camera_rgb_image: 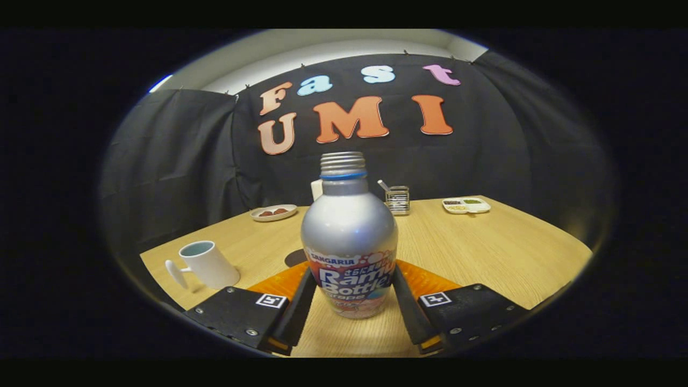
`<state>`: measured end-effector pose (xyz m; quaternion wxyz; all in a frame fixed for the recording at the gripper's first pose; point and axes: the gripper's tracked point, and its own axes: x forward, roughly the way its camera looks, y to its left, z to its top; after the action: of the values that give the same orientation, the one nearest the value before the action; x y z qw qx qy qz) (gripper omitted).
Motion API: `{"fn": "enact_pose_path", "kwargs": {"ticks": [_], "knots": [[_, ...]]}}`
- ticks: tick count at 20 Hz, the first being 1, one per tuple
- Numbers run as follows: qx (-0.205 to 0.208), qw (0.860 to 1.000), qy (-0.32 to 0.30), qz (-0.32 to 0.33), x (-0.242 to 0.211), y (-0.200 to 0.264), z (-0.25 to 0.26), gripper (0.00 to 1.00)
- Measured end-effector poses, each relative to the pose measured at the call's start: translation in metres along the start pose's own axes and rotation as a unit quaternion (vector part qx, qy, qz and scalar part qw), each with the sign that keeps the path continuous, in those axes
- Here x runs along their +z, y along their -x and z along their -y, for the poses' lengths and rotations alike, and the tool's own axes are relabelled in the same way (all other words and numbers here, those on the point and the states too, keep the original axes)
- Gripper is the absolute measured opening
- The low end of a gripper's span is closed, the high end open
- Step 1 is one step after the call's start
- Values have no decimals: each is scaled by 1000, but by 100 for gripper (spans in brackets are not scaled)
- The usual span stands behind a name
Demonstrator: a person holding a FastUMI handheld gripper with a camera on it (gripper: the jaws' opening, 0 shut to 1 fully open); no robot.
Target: Take the bottle from table, then pour the juice into the cup, finally place the bottle on the coaster
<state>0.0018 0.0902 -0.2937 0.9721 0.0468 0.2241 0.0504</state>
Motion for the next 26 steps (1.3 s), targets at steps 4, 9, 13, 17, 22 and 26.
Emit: {"fn": "enact_pose_path", "kwargs": {"ticks": [4, 9, 13, 17, 22, 26], "knots": [[-2, 999, 31, 8, 13, -2, -13, 73], [-27, 997, 70, 17, 31, -11, -23, 72], [-39, 992, 116, 17, 35, -17, -34, 72], [-67, 980, 185, 26, 45, -22, -34, 72], [-78, 963, 257, 34, 54, -27, -42, 72], [-85, 950, 300, 26, 48, -32, -44, 71]]}}
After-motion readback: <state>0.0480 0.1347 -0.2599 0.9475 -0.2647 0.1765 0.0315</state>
